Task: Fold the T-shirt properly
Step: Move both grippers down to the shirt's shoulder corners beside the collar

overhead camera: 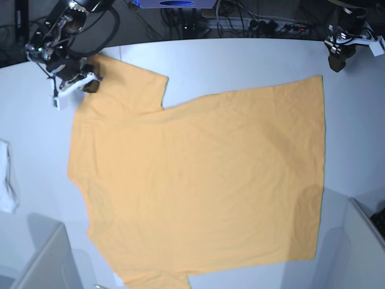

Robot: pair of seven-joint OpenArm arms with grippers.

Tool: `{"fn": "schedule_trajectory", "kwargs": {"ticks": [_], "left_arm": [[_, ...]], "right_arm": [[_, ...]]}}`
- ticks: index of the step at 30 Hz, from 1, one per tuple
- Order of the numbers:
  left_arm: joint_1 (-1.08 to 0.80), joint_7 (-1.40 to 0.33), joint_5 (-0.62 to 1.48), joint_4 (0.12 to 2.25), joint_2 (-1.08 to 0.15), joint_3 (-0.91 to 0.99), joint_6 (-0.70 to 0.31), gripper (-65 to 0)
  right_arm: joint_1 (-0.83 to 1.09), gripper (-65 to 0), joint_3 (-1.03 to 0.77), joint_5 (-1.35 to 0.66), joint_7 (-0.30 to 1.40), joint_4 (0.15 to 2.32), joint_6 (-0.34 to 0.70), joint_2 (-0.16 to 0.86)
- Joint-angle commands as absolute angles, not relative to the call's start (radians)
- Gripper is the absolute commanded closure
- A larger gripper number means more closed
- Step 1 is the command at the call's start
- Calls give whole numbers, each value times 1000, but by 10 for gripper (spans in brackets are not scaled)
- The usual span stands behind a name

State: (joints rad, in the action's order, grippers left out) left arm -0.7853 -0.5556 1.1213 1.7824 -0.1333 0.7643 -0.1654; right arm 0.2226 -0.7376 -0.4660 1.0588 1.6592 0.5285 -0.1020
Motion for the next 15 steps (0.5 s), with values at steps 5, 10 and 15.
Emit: {"fn": "schedule_trajectory", "kwargs": {"ticks": [5, 10, 15], "left_arm": [[-714, -636, 1125, 1709, -136, 826, -173, -416], [-630, -694, 1125, 1662, -143, 803, -173, -416], [-568, -702, 1127, 1650, -139, 745, -171, -416]], "right_arm": [[225, 0, -733, -437, 1139, 1658, 521, -104], [225, 0, -733, -437, 1139, 1658, 521, -104], [229, 0, -739, -437, 1138, 1659, 521, -104]]}}
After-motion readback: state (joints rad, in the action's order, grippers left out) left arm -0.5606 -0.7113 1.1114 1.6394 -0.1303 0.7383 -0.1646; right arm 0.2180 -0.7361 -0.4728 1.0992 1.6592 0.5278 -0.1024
